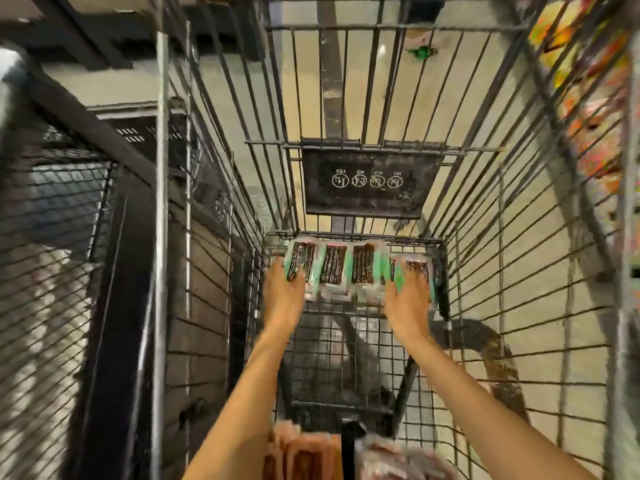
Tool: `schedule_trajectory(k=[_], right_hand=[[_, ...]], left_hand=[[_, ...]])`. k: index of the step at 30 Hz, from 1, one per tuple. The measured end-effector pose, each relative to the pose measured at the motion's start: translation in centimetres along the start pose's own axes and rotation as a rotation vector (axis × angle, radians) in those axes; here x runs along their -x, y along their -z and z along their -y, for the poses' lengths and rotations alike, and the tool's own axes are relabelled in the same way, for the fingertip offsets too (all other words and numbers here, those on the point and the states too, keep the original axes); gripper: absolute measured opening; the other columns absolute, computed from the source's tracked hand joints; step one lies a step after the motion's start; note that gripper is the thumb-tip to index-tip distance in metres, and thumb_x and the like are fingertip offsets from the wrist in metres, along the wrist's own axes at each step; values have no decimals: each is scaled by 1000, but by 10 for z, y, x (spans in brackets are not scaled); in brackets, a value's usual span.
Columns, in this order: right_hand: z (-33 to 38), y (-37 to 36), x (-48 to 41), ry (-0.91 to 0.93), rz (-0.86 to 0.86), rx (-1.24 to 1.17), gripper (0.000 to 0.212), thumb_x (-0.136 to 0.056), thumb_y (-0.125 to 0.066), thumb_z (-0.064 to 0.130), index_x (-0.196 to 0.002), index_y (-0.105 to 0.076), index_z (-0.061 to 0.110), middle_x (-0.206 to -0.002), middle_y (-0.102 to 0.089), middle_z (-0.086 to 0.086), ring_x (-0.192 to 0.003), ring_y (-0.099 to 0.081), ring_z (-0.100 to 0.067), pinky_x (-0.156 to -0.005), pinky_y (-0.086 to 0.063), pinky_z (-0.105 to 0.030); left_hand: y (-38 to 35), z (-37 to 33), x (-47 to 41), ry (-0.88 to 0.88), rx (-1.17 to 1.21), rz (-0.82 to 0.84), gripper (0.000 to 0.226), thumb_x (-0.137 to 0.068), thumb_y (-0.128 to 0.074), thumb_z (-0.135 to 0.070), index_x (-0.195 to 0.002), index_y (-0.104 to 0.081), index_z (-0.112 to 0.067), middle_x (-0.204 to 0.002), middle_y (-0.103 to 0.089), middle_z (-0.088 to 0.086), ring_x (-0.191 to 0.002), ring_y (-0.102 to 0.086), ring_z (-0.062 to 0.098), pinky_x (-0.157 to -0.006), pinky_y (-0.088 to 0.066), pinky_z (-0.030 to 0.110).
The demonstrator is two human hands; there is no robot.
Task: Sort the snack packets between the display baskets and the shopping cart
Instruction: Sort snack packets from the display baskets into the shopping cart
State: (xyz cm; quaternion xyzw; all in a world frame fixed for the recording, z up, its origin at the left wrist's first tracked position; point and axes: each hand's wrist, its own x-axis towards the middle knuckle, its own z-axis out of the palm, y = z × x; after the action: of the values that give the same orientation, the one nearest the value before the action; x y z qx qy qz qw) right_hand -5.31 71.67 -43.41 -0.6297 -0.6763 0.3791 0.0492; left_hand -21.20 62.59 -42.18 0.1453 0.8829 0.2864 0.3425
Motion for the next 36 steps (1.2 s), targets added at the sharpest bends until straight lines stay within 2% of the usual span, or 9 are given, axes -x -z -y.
schedule_trajectory(k=[5,8,14,16,19,23,29,32,36], right_hand=[[16,54,98,113,140,-74,40,-99,-44,17,-138,-41,10,-148,-33,-9,-136,-35,-28,-112,-32,-45],[28,88,169,253,197,-93,38,-98,-46,20,-136,-45,17,-146,-38,3,-136,-36,-16,-113,-31,-36],[40,149,308,572,472,-122,33,-95,-49,25,-114,-47,52,-119,-39,44,-108,-35,32,-87,-26,7],[40,157,348,668,521,-120,28,-92,-46,31,-114,-51,47,-119,-46,39,-111,-43,23,-85,-30,5],[35,159,414,793,592,-108,34,-88,-41,41,-119,-53,38,-122,-54,28,-114,-54,3,-89,-36,-5],[22,144,509,992,725,-83,25,-94,-41,39,-116,-54,42,-119,-55,32,-116,-46,15,-98,-37,-17],[17,118,638,1245,950,-63,25,-93,-50,31,-115,-60,26,-121,-61,8,-116,-52,4,-99,-35,-10],[20,109,685,1346,1075,-30,27,-93,-53,31,-118,-61,27,-124,-60,14,-118,-51,5,-100,-37,-12],[27,89,740,1460,1233,4,27,-91,-57,27,-118,-63,23,-122,-61,13,-118,-52,3,-98,-37,-11]], left_hand=[[49,-8,115,-292,-10,-79,43,-99,-51,-19,-140,-41,-17,-129,-55,-1,-115,-51,11,-95,-39,11],[83,0,194,-368,21,-114,44,-97,-52,-19,-139,-41,-28,-132,-44,-20,-118,-34,-11,-90,-18,-11],[161,59,358,-350,68,-228,35,-94,-56,-16,-126,-52,-30,-123,-52,-22,-111,-53,-4,-90,-33,-1],[179,90,407,-308,83,-341,35,-90,-60,-3,-124,-59,-13,-124,-60,-5,-112,-60,10,-95,-39,11],[204,140,492,-262,103,-477,34,-87,-62,3,-120,-62,-6,-125,-61,2,-110,-55,1,-91,-35,1],[217,222,610,-218,109,-634,34,-93,-55,-22,-122,-62,-7,-125,-63,0,-115,-57,8,-98,-38,13],[208,297,750,-97,167,-861,35,-93,-50,-33,-128,-52,-31,-113,-54,-39,-97,-51,-24,-77,-36,-5],[202,319,795,-19,200,-979,35,-92,-49,-36,-126,-47,-42,-124,-54,-26,-111,-47,-20,-83,-42,2],[204,342,834,81,139,-1078,35,-91,-54,-27,-125,-53,-25,-122,-60,-9,-114,-49,-8,-95,-34,3]])
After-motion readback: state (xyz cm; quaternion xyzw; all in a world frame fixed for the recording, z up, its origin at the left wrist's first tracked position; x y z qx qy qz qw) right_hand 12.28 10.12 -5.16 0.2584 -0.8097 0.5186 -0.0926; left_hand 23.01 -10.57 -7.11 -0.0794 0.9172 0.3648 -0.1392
